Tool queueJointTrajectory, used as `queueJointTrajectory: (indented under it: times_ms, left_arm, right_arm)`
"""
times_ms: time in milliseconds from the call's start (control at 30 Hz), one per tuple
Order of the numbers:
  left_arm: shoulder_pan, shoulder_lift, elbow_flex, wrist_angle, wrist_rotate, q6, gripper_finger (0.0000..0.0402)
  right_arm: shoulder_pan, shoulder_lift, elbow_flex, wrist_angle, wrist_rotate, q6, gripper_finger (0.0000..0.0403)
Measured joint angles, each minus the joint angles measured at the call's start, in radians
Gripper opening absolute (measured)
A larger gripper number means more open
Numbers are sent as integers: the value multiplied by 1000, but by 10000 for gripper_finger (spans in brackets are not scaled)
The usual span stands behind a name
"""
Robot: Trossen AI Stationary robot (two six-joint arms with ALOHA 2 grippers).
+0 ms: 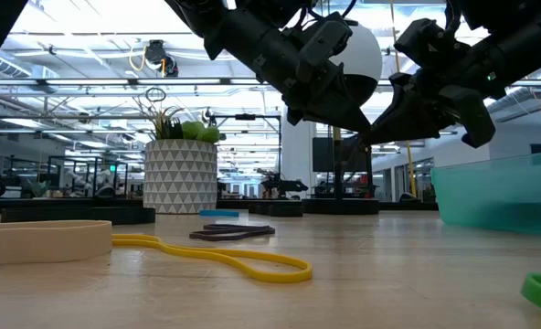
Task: Pick and place rubber bands into bin
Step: Put the top purple rubber band into the bin
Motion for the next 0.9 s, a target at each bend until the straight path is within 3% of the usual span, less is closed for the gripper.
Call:
queueJointTrajectory:
  times_ms: [667, 900]
  left_arm:
    - [0, 0, 0, 0, -39, -46, 20]
    - [-5, 1, 0, -33, -125, -41, 91]
  right_arm:
    - [0, 0, 0, -35, 0, 20, 0]
    - [0, 0, 0, -35, 5, 20, 0]
